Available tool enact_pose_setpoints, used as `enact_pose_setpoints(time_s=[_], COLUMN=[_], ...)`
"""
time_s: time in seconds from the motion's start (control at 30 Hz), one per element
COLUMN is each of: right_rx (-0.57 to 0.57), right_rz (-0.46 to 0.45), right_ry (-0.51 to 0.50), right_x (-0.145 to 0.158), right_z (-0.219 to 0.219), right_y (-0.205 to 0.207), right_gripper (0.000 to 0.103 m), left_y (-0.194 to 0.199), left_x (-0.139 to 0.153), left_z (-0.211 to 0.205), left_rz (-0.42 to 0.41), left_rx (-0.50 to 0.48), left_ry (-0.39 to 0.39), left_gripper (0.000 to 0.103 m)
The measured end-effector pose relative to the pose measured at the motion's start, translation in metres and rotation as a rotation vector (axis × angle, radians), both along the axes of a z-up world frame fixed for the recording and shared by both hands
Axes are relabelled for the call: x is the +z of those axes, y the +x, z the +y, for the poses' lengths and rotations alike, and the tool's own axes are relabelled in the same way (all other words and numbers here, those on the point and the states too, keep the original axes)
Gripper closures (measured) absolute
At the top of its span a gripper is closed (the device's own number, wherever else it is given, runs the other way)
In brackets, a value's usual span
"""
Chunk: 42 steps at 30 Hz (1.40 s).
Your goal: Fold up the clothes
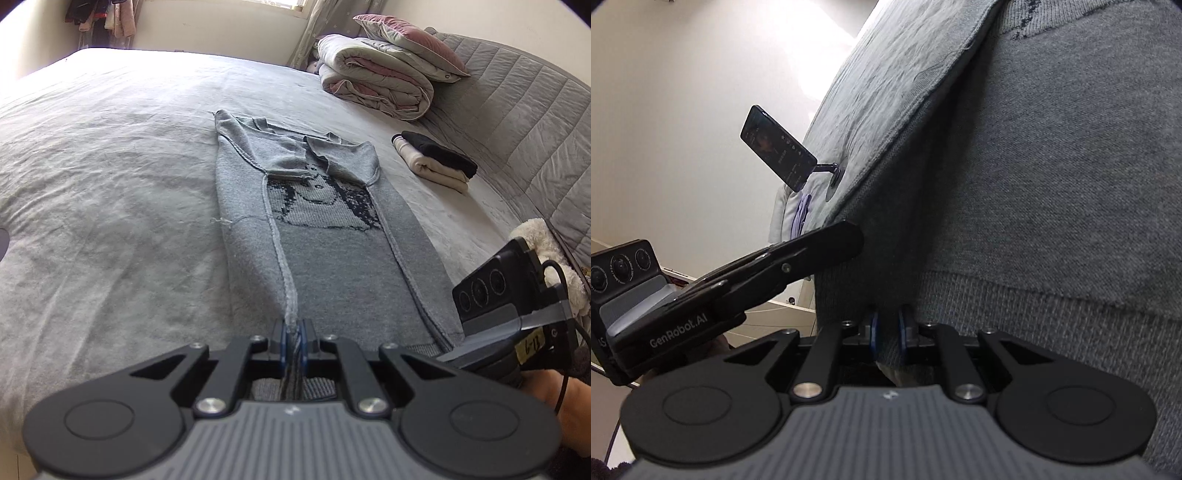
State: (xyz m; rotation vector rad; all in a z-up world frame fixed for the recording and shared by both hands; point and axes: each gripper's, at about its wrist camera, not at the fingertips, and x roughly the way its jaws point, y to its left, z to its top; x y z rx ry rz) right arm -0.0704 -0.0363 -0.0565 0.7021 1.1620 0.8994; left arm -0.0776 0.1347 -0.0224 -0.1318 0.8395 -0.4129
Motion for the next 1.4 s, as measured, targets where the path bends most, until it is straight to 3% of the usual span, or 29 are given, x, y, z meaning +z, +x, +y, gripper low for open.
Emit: enact_pose_setpoints(time_s=[0.17, 0.27, 0.47, 0.63, 0.73, 0.97, 1.13, 1.27, 1.4], right_rx=[-0.003, -0.068, -0.237, -0.336, -0.379, -0.496, -0.511, -0.515, -0.534], right_rz=[0.015, -0.004, -0.008, 0.054, 0.074, 0.077, 0.031, -0.047, -0.138], right_ry=[-0.029, -0.044, -0.017, 0.020, 0.047, 0.061, -0.008, -0.084, -0.154], right_x=[0.012, 0.020, 0.026, 0.012, 0.008, 0.006, 0.008, 0.012, 0.013], right_z=[-0.023, -0.045, -0.082, -0.101, -0.100, -0.092, -0.077, -0.058, -0.039], right_y=[-0.004, -0.001, 0.020, 0.039, 0.049, 0.070, 0.086, 0.097, 0.107], right_gripper=[0.079, 0.060, 0.054, 0.054, 0.054, 0.054, 0.061, 0.064, 0.072], left_y=[0.003, 0.004, 0.008, 0.018, 0.035, 0.075, 0.089, 0.094, 0.096], left_x=[-0.006, -0.014, -0.032, -0.014, -0.003, -0.014, -0.030, -0.044, -0.056], left_z=[-0.011, -0.016, -0.027, -0.021, -0.021, -0.013, -0.004, 0.009, 0.014], left_rz=[0.013, 0.031, 0.101, 0.066, 0.026, -0.102, -0.187, -0.171, -0.148], left_rx=[-0.033, -0.054, -0.150, -0.165, -0.150, -0.111, -0.105, -0.106, -0.122], left_ry=[-0.006, -0.006, 0.009, -0.004, 0.039, 0.025, -0.038, -0.123, -0.125], left_gripper=[0.096, 0.096, 0.094, 0.088, 0.088, 0.090, 0.090, 0.090, 0.090])
